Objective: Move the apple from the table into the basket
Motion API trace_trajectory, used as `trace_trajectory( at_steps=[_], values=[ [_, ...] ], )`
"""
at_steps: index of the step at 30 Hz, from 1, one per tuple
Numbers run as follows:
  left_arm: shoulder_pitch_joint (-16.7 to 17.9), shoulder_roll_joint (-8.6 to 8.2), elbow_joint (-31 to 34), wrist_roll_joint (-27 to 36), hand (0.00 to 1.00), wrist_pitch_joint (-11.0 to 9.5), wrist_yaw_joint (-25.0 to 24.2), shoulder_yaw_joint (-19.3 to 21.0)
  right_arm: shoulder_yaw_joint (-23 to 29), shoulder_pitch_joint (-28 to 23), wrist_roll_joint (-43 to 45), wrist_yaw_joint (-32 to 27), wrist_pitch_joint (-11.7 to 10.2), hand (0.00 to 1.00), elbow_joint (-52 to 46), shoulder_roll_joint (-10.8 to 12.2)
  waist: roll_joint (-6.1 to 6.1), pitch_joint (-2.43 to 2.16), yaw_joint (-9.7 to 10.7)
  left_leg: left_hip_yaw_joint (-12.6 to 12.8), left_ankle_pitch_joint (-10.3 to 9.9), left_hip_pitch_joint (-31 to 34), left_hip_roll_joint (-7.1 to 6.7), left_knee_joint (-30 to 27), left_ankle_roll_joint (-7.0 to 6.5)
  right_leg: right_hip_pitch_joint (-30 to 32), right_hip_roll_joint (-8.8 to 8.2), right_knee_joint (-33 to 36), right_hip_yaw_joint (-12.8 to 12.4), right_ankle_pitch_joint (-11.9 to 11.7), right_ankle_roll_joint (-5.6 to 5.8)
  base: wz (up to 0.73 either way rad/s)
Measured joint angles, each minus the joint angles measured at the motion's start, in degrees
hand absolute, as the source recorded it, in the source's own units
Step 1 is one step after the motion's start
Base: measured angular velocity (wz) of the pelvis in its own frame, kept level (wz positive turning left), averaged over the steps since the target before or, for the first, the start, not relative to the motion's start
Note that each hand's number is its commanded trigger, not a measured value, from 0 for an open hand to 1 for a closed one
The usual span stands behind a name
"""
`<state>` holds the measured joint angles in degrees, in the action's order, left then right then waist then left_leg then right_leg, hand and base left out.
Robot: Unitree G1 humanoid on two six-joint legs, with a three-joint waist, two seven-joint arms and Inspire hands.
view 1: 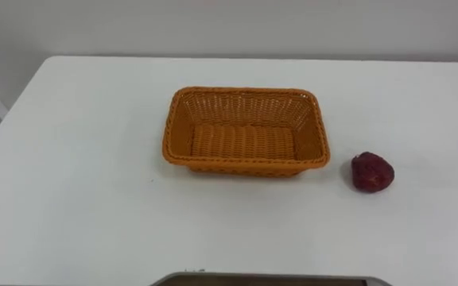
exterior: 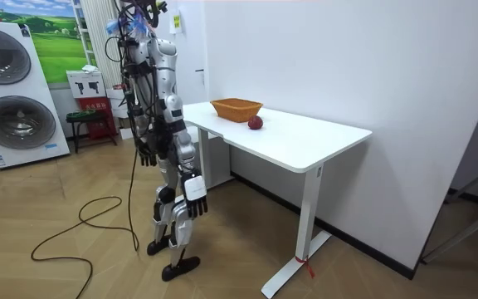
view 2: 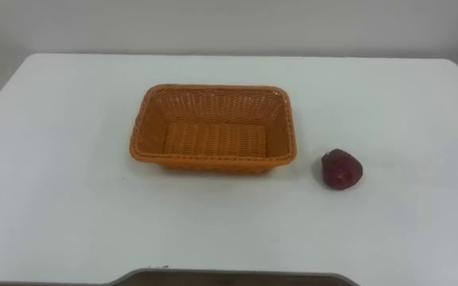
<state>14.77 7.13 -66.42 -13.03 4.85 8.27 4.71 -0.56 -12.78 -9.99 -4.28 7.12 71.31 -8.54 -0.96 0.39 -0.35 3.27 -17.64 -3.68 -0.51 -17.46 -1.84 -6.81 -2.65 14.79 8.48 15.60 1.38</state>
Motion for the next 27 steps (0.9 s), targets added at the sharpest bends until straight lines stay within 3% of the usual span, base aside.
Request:
trace_trajectory(
  at_steps=[3,5,8,14,19,22,27],
  values=[
    [0.3,0.12,-0.1,0.0,0.0,-0.1,0.4,1.1,6.1,-0.5,-13.8,-3.5,-0.3,0.0,-0.3,0.0,0.15,0.03,0.4,0.4,0.0,-0.4,0.15,0.0,0.0,-0.4,0.19,-0.2,-0.5,-0.1,-0.05,-0.07],
    [1.6,0.01,0.0,0.2,0.0,-1.0,1.1,3.3,12.7,-0.8,-28.1,-6.3,-1.9,0.0,-1.5,0.0,-0.07,0.02,1.9,0.5,0.0,-1.5,0.19,0.4,0.0,-1.2,0.21,-0.2,-0.5,-0.1,-0.07,-0.04],
    [2.0,0.12,0.0,1.2,0.0,-1.6,1.3,7.7,20.8,-0.2,-41.5,-10.1,-3.8,0.0,-3.8,-0.1,-0.41,-0.02,2.8,0.7,0.0,-2.0,0.18,0.8,0.0,-1.1,0.2,-0.3,-0.5,-0.1,-0.06,-0.01],
    [3.4,1.34,0.0,1.1,0.0,-3.6,2.4,9.2,30.7,1.0,-54.7,-19.0,-8.1,0.0,-10.1,-0.1,-1.04,-0.23,4.9,0.8,0.0,-2.0,0.17,0.8,0.02,-1.3,0.2,-0.3,-0.7,-0.1,-0.07,-0.01],
    [3.9,1.78,2.6,1.0,0.0,-5.2,2.9,11.5,34.5,0.4,-53.3,-30.1,-11.6,0.0,-22.8,-0.2,-1.52,-0.43,5.1,1.3,0.0,-1.3,0.12,0.7,0.0,-0.5,0.19,-0.2,-1.2,-0.3,0.12,-0.05],
    [4.0,1.87,3.6,1.1,0.0,-5.3,4.0,11.4,35.8,0.6,-49.8,-36.9,-13.8,0.0,-30.7,-0.5,-1.41,-0.33,5.0,1.5,0.1,-0.8,0.11,0.8,-0.08,0.1,0.18,-0.1,-1.4,-0.4,0.17,-0.02],
    [4.0,1.93,3.4,1.0,0.0,-5.3,4.1,11.4,36.9,1.9,-46.0,-47.0,-16.2,0.0,-40.9,-0.9,-1.36,-0.54,4.9,1.4,0.1,-0.1,0.05,0.8,-0.15,0.8,0.23,-0.1,-1.7,-0.4,0.2,-0.01]
  ],
)
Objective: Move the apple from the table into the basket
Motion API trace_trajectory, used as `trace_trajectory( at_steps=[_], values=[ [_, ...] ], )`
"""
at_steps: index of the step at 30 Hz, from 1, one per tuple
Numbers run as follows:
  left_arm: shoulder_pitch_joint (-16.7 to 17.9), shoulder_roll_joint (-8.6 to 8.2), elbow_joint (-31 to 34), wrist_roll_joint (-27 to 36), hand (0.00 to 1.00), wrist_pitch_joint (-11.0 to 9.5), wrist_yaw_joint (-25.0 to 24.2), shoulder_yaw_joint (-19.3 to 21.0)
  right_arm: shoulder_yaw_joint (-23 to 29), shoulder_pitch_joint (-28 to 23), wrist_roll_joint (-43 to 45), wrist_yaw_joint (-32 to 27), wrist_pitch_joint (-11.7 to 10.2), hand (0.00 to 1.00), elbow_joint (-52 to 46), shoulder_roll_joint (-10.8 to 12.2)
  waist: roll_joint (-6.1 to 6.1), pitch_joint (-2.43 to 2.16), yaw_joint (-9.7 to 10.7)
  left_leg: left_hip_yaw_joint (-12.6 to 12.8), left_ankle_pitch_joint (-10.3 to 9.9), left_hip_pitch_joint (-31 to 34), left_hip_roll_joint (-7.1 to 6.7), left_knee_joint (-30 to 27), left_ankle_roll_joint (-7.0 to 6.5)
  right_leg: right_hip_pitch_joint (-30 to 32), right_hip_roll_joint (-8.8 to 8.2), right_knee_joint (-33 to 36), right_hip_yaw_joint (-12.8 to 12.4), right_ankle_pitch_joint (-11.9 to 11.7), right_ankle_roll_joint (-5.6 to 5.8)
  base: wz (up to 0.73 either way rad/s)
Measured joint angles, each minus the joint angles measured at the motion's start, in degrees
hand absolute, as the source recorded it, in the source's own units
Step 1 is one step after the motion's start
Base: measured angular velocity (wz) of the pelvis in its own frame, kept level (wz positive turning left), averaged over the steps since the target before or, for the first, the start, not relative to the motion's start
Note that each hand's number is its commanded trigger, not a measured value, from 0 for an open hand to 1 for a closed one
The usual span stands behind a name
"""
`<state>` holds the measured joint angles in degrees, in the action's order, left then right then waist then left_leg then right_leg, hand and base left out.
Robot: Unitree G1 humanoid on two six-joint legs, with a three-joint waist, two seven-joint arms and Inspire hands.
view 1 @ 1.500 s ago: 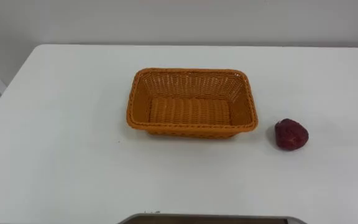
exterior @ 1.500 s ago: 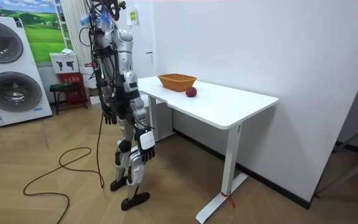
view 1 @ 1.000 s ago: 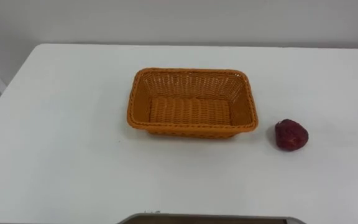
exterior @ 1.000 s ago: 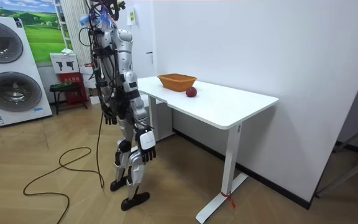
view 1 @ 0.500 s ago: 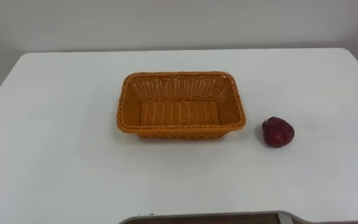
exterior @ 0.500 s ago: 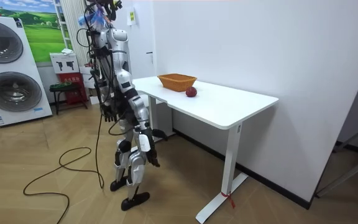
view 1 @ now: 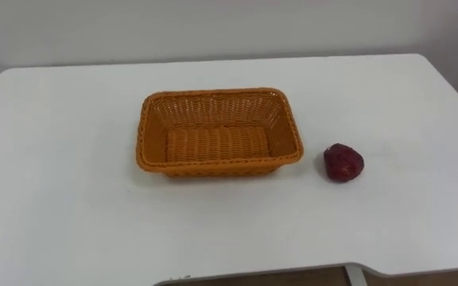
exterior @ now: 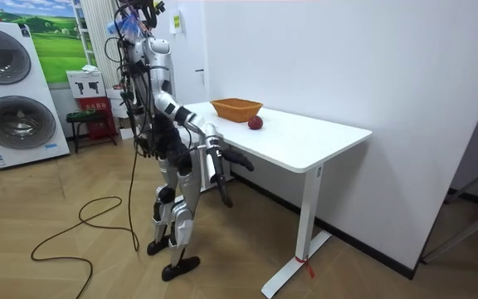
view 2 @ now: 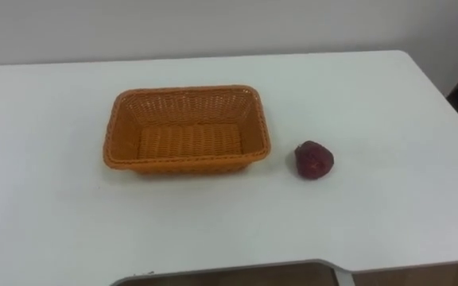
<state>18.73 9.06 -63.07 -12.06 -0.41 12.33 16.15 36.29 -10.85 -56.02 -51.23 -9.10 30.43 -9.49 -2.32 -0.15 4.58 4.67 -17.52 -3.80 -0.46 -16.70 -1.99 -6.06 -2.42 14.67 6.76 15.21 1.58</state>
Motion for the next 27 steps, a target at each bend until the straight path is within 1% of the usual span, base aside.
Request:
trace_trajectory(
  at_steps=[1,2,4,5,6,8,9,11,12,13,14,15,17,18,19,20,21,23,24,26,27],
  values=[
    [0.0,0.0,0.2,0.0,0.0,0.0,0.0,-0.1,-0.3,0.1,2.9,-2.5,-0.5,0.0,-2.4,0.0,-0.14,-0.18,-0.1,-0.2,0.1,0.5,-0.07,0.0,-0.04,0.3,-0.07,0.0,0.4,0.0,0.03,0.08],
    [0.0,-0.01,0.2,0.1,0.0,0.0,0.0,-0.6,-0.9,0.3,7.4,-5.3,-1.2,0.0,-4.8,0.0,-0.02,-0.22,-0.2,-0.3,0.2,0.7,-0.12,0.0,-0.07,0.5,-0.12,0.0,0.5,-0.1,0.04,0.08],
    [0.0,0.0,0.1,0.0,0.0,0.0,0.0,-0.8,-1.2,0.6,13.7,-8.9,-2.1,0.0,-8.7,-0.1,0.35,-0.25,-0.3,-0.5,0.3,0.9,-0.21,0.0,-0.13,0.6,-0.21,-0.1,0.7,-0.1,0.06,0.03],
    [0.0,0.11,0.3,-0.3,0.0,-0.1,0.1,-0.8,-1.4,0.8,17.7,-10.8,-2.4,0.0,-11.3,-0.1,0.46,-0.24,-0.7,-0.4,0.4,0.9,-0.24,0.1,-0.13,0.8,-0.24,-0.1,0.6,-0.1,0.06,0.0],
    [0.0,0.18,0.4,-0.8,0.0,-0.1,0.1,-0.8,-1.8,0.7,20.1,-11.7,-2.6,0.0,-12.6,-0.1,0.52,-0.27,-1.1,-0.4,0.6,0.9,-0.27,0.1,-0.11,1.0,-0.25,-0.1,0.6,-0.2,0.04,0.0],
    [0.0,0.46,0.9,-2.0,0.0,-0.4,0.1,-1.8,-3.5,0.2,31.2,-14.0,-3.2,0.0,-17.7,-0.1,0.5,-0.19,-1.7,-0.6,1.1,1.2,-0.36,0.7,-0.05,1.3,-0.27,-0.3,0.8,-0.4,-0.03,0.02],
    [0.0,0.47,0.9,-2.2,0.0,-0.4,0.1,-2.0,-3.9,0.2,33.9,-14.3,-3.3,0.0,-18.7,-0.2,0.49,-0.2,-1.8,-0.6,1.3,1.1,-0.36,1.0,-0.03,1.3,-0.29,-0.4,0.8,-0.5,-0.04,0.04],
    [-0.2,0.43,1.0,-2.7,0.0,-0.4,-0.5,-3.1,-5.8,0.8,43.9,-14.0,-3.3,0.0,-23.9,-0.4,0.53,-0.19,-2.4,-0.3,2.0,0.7,-0.29,2.0,0.1,1.3,-0.22,-1.1,0.7,-0.9,-0.25,-0.05],
    [-0.3,0.43,1.1,-2.8,0.0,-0.3,-0.7,-3.3,-6.4,0.9,46.2,-13.7,-3.3,0.0,-25.2,-0.5,0.51,-0.16,-2.6,-0.1,2.1,0.7,-0.26,2.2,0.15,1.4,-0.21,-1.1,0.7,-0.9,-0.3,-0.09],
    [-0.4,0.43,1.3,-3.4,0.0,-0.3,-0.9,-3.9,-7.8,1.0,50.5,-13.1,-3.4,0.0,-27.1,-1.0,0.54,-0.1,-3.0,0.0,2.2,0.7,-0.17,2.3,0.2,1.7,-0.1,-1.1,0.5,-1.1,-0.42,-0.05],
    [-0.4,0.39,1.4,-3.8,0.0,-0.3,-1.3,-4.2,-9.2,0.9,53.4,-12.1,-3.4,0.0,-27.8,-2.1,0.47,-0.11,-3.4,0.0,2.2,0.7,-0.11,2.3,0.24,2.0,-0.05,-1.1,0.5,-1.1,-0.46,-0.04],
    [-0.4,0.4,1.4,-3.8,0.0,-0.3,-1.4,-4.3,-9.8,0.9,54.1,-11.7,-3.4,0.0,-28.1,-2.6,0.4,-0.08,-3.5,0.0,2.2,0.6,-0.1,2.3,0.26,2.0,-0.03,-1.1,0.5,-1.1,-0.48,0.0],
    [-0.3,0.41,1.4,-3.7,0.0,0.0,-1.6,-4.6,-12.8,0.8,55.5,-9.4,-3.3,0.0,-28.5,-3.8,0.19,0.22,-4.0,0.0,2.3,0.4,-0.06,2.4,0.31,1.9,0.02,-1.1,0.4,-1.2,-0.54,0.0],
    [-0.3,0.41,1.4,-3.7,0.0,0.0,-1.7,-4.7,-13.4,0.8,56.0,-8.5,-3.2,0.0,-28.5,-3.8,0.15,0.38,-4.2,0.0,2.3,0.3,-0.05,2.4,0.32,1.8,0.03,-1.1,0.4,-1.2,-0.55,0.0],
    [-0.3,0.42,1.4,-3.7,0.0,0.0,-1.7,-4.7,-14.8,0.7,56.8,-6.8,-3.2,0.0,-28.5,-3.8,0.1,0.66,-4.3,-0.1,2.3,0.1,-0.05,2.5,0.33,1.5,0.04,-1.2,0.4,-1.2,-0.54,0.0],
    [-0.3,0.51,1.4,-3.7,0.0,0.0,-1.8,-5.1,-15.9,0.6,57.2,-4.8,-3.0,0.0,-28.5,-3.8,0.03,0.76,-4.4,-0.1,2.3,0.2,-0.06,2.5,0.32,1.1,0.02,-1.3,0.4,-1.2,-0.53,0.0],
    [-0.3,0.6,1.4,-3.8,0.0,0.0,-1.8,-5.3,-16.6,0.6,57.1,-3.8,-2.8,0.0,-28.5,-3.8,-0.01,0.74,-4.4,-0.1,2.3,0.2,-0.06,2.7,0.32,1.1,0.02,-1.3,0.5,-1.2,-0.53,0.0],
    [-0.5,0.65,1.7,-3.8,0.0,0.0,-1.9,-5.6,-19.1,0.6,56.9,0.6,-2.1,0.0,-28.5,-3.9,-0.33,0.72,-5.0,-0.2,2.5,0.2,-0.08,3.0,0.36,1.2,0.01,-1.6,0.5,-1.3,-0.54,0.0],
    [-0.5,0.66,1.9,-3.8,0.0,0.0,-1.9,-5.6,-19.7,0.6,56.6,1.7,-2.0,0.0,-28.5,-4.0,-0.43,0.67,-5.0,-0.2,2.5,0.3,-0.05,3.1,0.37,1.1,0.04,-1.8,0.6,-1.4,-0.58,0.0],
    [-0.5,0.66,2.8,-3.8,0.0,0.0,-1.9,-5.6,-21.5,0.6,56.5,6.0,-1.7,0.0,-28.5,-4.0,-0.64,0.53,-5.1,-0.3,2.5,0.3,-0.01,3.1,0.38,1.1,0.09,-2.1,0.7,-1.5,-0.59,0.0],
    [-0.5,0.66,2.9,-3.8,0.0,0.0,-1.9,-5.6,-21.9,0.6,56.5,6.9,-1.6,0.0,-28.4,-4.0,-0.7,0.5,-5.2,-0.3,2.5,0.4,-0.02,3.1,0.38,1.1,0.08,-2.1,0.8,-1.5,-0.58,0.04]
  ],
)
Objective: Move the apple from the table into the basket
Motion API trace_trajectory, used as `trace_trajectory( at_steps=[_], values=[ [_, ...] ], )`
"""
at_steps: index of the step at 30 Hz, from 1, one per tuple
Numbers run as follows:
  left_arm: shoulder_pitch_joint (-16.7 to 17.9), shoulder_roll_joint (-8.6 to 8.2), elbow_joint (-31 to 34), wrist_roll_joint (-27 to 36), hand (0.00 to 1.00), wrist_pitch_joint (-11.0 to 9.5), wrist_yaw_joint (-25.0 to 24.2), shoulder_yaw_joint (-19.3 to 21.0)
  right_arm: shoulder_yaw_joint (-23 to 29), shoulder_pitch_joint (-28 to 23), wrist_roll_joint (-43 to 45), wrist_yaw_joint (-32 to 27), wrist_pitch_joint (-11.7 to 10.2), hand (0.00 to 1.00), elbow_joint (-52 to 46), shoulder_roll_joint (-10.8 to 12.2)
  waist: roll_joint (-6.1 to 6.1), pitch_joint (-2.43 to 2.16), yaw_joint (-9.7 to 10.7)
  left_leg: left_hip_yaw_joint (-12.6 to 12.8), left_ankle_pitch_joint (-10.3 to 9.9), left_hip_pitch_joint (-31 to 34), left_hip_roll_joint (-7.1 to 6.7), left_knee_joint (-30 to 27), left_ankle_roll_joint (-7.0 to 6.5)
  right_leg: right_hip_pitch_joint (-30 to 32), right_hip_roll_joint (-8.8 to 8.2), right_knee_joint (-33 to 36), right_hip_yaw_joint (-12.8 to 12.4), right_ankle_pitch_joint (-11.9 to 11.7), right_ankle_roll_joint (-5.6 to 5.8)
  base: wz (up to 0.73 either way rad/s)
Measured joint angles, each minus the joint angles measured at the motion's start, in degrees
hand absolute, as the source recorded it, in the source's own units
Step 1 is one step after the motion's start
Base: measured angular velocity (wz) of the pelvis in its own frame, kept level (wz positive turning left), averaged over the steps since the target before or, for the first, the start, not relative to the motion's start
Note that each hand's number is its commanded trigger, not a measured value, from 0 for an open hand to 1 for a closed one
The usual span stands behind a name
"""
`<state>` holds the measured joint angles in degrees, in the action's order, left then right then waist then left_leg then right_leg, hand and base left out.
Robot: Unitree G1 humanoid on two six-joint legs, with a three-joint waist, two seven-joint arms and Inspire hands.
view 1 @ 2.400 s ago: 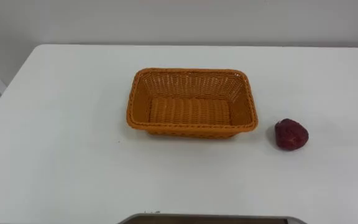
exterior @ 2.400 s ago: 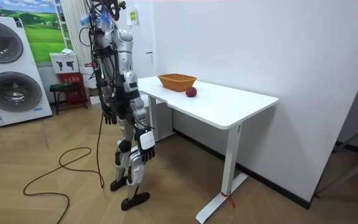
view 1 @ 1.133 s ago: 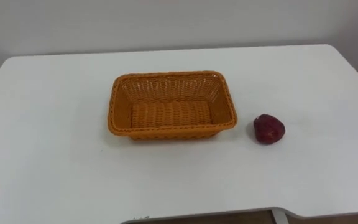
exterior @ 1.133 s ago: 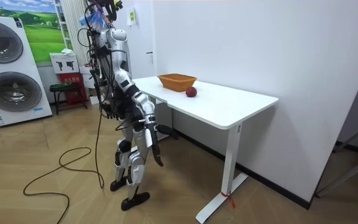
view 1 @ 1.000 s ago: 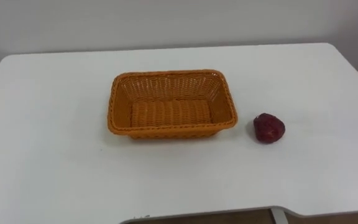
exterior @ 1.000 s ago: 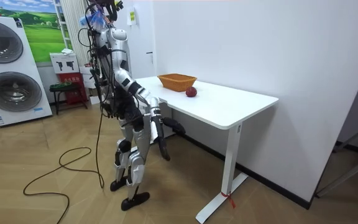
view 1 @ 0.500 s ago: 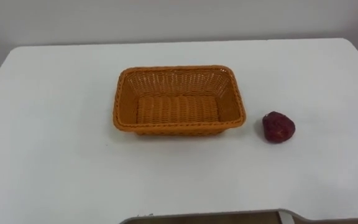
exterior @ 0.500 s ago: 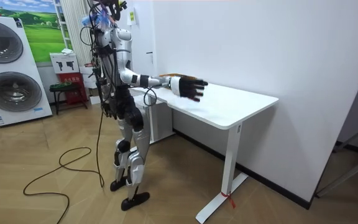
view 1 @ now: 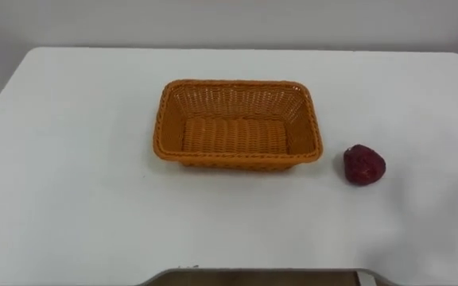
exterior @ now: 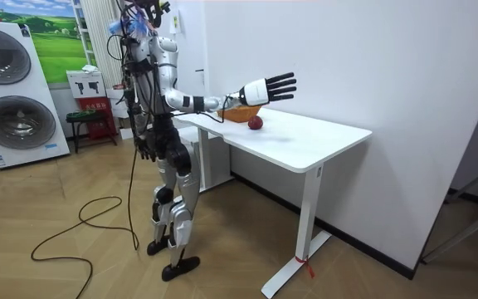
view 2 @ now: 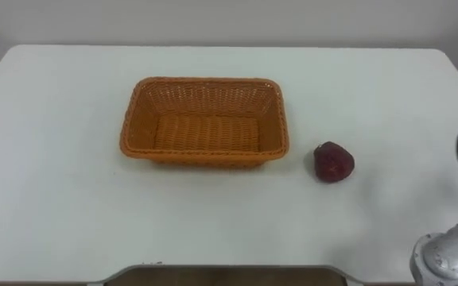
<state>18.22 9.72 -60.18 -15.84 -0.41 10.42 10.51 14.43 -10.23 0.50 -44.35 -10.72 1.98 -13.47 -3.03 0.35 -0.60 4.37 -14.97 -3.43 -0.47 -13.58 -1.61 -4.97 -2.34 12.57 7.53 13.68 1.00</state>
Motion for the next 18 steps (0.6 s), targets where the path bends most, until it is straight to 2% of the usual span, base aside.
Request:
trace_trajectory(
  at_steps=[6,10,18],
  values=[
    [0.0,0.0,0.2,0.0,0.0,0.0,0.0,0.0,-1.6,0.6,0.0,6.0,0.3,0.0,4.4,-0.1,-0.95,-0.23,-1.2,-0.5,0.0,-0.1,-0.09,0.1,0.0,-0.6,0.01,-1.1,0.4,-0.2,0.04,0.02],
    [-0.1,0.05,0.4,0.0,0.0,0.0,-0.8,0.1,-2.1,1.3,0.0,10.1,0.8,0.0,6.1,-0.1,-0.62,-0.03,-1.5,-0.6,0.0,-0.1,-0.16,0.2,0.0,-0.7,-0.03,-1.3,0.5,-0.3,0.1,0.01],
    [-0.1,-0.03,0.4,-0.1,0.0,0.1,-2.6,0.0,-2.2,1.7,-0.3,15.1,0.8,0.0,7.4,-0.1,-0.58,-0.02,-1.6,-0.5,0.0,-0.1,-0.11,0.2,0.0,-0.9,0.06,-1.9,0.5,-0.3,0.06,0.0]
  ],
)
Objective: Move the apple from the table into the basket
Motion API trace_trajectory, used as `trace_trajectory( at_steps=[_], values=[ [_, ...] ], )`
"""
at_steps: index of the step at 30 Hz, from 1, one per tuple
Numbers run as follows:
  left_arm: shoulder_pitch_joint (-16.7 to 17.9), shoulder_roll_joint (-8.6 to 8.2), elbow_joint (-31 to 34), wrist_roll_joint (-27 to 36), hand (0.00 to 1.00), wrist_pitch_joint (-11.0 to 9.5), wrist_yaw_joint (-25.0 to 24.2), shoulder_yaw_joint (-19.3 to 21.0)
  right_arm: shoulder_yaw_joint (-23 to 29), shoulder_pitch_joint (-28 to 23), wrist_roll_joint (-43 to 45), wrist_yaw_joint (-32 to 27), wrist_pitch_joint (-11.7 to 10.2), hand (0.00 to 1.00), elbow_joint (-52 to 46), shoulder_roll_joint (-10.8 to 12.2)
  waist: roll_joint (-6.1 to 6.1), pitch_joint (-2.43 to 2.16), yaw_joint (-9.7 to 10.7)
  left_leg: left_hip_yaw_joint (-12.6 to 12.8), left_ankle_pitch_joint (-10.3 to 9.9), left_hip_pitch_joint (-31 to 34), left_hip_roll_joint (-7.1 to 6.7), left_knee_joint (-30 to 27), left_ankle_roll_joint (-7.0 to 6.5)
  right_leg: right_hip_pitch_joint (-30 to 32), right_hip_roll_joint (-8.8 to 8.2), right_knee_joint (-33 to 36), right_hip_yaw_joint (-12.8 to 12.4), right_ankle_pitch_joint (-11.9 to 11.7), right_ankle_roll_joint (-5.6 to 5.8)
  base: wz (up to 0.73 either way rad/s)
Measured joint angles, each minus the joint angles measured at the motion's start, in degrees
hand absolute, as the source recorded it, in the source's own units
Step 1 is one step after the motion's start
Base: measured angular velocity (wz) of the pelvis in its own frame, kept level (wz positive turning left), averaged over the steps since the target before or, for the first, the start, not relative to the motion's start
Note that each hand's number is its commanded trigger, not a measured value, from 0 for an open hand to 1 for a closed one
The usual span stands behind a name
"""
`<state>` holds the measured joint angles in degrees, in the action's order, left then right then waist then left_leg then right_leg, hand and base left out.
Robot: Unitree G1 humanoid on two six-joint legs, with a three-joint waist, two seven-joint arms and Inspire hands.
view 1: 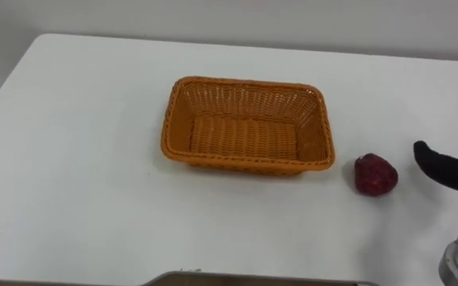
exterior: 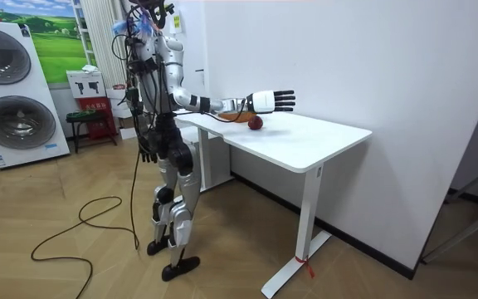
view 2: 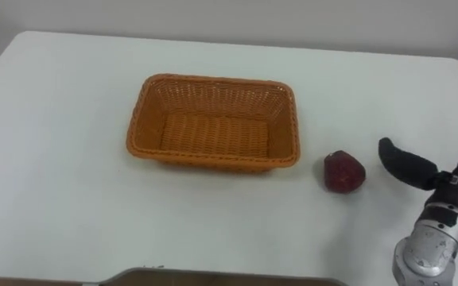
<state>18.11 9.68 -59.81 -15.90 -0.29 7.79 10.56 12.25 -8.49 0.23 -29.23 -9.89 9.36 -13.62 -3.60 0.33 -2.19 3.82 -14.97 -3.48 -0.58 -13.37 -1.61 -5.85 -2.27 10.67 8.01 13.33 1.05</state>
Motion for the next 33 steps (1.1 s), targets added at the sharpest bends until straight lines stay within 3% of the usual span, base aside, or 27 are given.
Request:
trace_trajectory(
  at_steps=[7,16,20,33],
  values=[
    [-0.1,0.06,0.1,0.0,0.0,0.0,-0.7,0.0,-0.3,1.1,-0.3,3.5,0.0,0.0,3.6,0.0,-0.04,-0.01,0.0,0.0,0.0,-0.1,-0.01,0.1,0.0,0.0,-0.03,0.0,0.0,-0.1,0.05,0.0],
    [-0.4,0.09,0.1,0.0,0.0,0.0,-1.0,-0.2,-4.3,1.7,-1.7,7.2,0.0,0.0,3.3,0.0,-0.16,-0.12,0.1,0.0,0.0,0.7,-0.01,0.0,-0.02,0.3,-0.07,0.0,0.2,-0.2,0.06,0.0],
    [-0.5,0.11,0.1,0.0,0.0,-0.1,-1.0,-0.2,-4.4,1.7,-1.8,7.9,-0.1,0.0,3.3,0.0,-0.08,-0.35,0.1,-0.8,0.0,0.7,-0.06,0.0,-0.04,0.3,-0.08,-0.1,0.4,-0.2,0.07,0.04],
    [-0.4,0.1,0.1,0.0,0.0,-0.1,-1.0,-0.3,-6.1,1.7,-1.9,8.4,-0.1,0.0,2.9,0.0,0.21,-0.26,-0.1,-0.7,0.2,0.4,-0.08,0.3,0.02,0.0,-0.04,-0.1,0.0,-0.2,0.07,0.0]
  ],
)
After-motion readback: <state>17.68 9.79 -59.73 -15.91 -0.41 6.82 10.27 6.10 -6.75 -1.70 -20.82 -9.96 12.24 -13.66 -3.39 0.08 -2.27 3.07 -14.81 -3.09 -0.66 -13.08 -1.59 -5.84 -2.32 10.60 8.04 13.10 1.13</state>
